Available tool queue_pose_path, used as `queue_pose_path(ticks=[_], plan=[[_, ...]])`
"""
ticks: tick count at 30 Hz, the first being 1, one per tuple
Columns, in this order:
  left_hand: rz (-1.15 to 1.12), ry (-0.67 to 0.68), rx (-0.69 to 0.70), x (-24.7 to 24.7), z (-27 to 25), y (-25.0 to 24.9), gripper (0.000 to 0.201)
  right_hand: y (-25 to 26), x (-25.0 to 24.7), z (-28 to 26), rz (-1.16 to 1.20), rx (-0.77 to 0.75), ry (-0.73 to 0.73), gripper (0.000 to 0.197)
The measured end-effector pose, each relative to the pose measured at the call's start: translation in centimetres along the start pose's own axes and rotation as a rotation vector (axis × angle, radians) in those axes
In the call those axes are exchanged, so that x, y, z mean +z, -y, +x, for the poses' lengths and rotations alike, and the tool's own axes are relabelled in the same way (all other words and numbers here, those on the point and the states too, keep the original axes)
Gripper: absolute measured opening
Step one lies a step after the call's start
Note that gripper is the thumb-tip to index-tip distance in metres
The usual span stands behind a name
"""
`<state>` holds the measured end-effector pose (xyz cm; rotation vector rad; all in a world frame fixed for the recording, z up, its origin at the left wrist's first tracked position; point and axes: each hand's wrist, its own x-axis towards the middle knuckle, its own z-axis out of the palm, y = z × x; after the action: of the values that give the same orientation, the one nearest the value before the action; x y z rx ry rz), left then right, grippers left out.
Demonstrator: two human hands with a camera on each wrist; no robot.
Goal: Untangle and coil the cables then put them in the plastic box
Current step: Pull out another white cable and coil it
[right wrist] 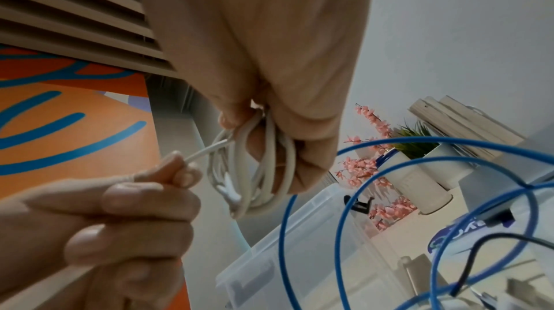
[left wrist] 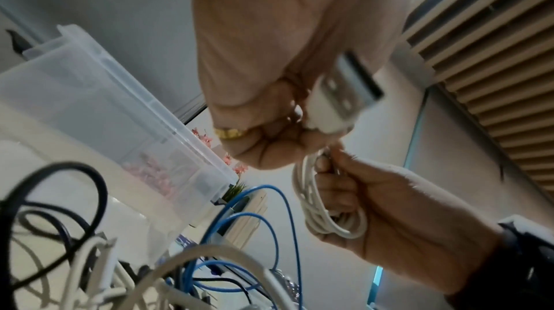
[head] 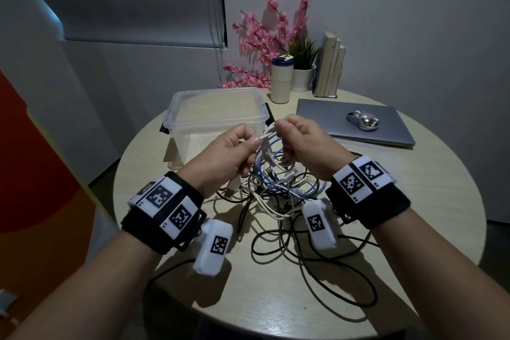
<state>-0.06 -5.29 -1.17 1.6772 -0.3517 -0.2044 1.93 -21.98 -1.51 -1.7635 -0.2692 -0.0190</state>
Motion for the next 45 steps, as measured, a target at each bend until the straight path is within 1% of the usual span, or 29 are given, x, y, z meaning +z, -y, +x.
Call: queue_pose_path(ticks=[4, 7, 11, 13, 16, 17, 19, 21, 24, 26, 28, 29, 31, 35, 41, 45], plan=[[0.059, 0.076, 0.032, -0.2, -0.4, -0.3, 0.023, 0.1, 0.0, 0.2, -0.034, -0.022, 0.008, 0.024], [0.075, 0.148, 0.017, -0.4, -0.5, -0.4, 0.020, -0.1, 0.1, 0.3, -0.014, -0.029, -0.001, 0.027], [0.204, 0.167, -0.007, -1.0, -0.4, -0.1, 0.014, 0.1, -0.3, 0.3, 0.047, -0.028, -0.021, 0.028], [0.332, 0.132, 0.004, -1.7, -0.1, 0.2, 0.011, 0.4, -0.5, 0.1, 0.078, -0.005, -0.010, 0.027], [0.642, 0.007, 0.008, -2.5, 0.3, 0.5, 0.011, 0.9, -0.8, -0.3, 0.140, 0.060, 0.091, 0.024], [0.706, -0.036, 0.009, -2.7, 0.3, 0.5, 0.011, 1.0, -0.9, -0.4, 0.153, 0.072, 0.125, 0.023], [0.740, -0.124, 0.029, -2.8, 0.3, 0.6, 0.010, 1.1, -1.1, -0.6, 0.152, 0.072, 0.158, 0.021], [0.694, -0.258, 0.077, -2.8, 0.2, 0.7, 0.013, 1.1, -1.3, -0.6, 0.129, 0.063, 0.147, 0.019], [0.518, -0.466, 0.149, -2.9, 0.6, 0.9, 0.016, 0.8, -1.4, -0.4, 0.121, 0.084, 0.138, 0.018], [0.411, -0.550, 0.192, -2.9, 0.8, 0.9, 0.015, 0.8, -1.2, -0.5, 0.153, 0.109, 0.159, 0.019], [0.281, -0.579, 0.225, -2.7, 1.0, 0.8, 0.013, 0.9, -1.0, -0.6, 0.207, 0.119, 0.180, 0.020], [0.193, -0.572, 0.235, -2.5, 1.0, 0.7, 0.017, 1.1, -1.0, -0.6, 0.240, 0.120, 0.185, 0.021], [-0.004, -0.515, 0.224, -2.1, 1.1, 0.7, 0.020, 1.3, -0.8, -0.7, 0.297, 0.117, 0.180, 0.022], [-0.304, -0.371, 0.127, -1.6, 1.2, 0.7, 0.018, 1.7, -0.6, -0.5, 0.325, 0.083, 0.142, 0.022], [-0.455, -0.264, -0.005, -0.2, 1.0, 0.2, 0.014, 1.5, -0.2, -0.4, 0.348, 0.066, 0.139, 0.023], [-0.556, -0.174, -0.043, 0.5, 0.7, 0.2, 0.020, 1.1, 0.0, -0.1, 0.273, 0.023, 0.050, 0.020]])
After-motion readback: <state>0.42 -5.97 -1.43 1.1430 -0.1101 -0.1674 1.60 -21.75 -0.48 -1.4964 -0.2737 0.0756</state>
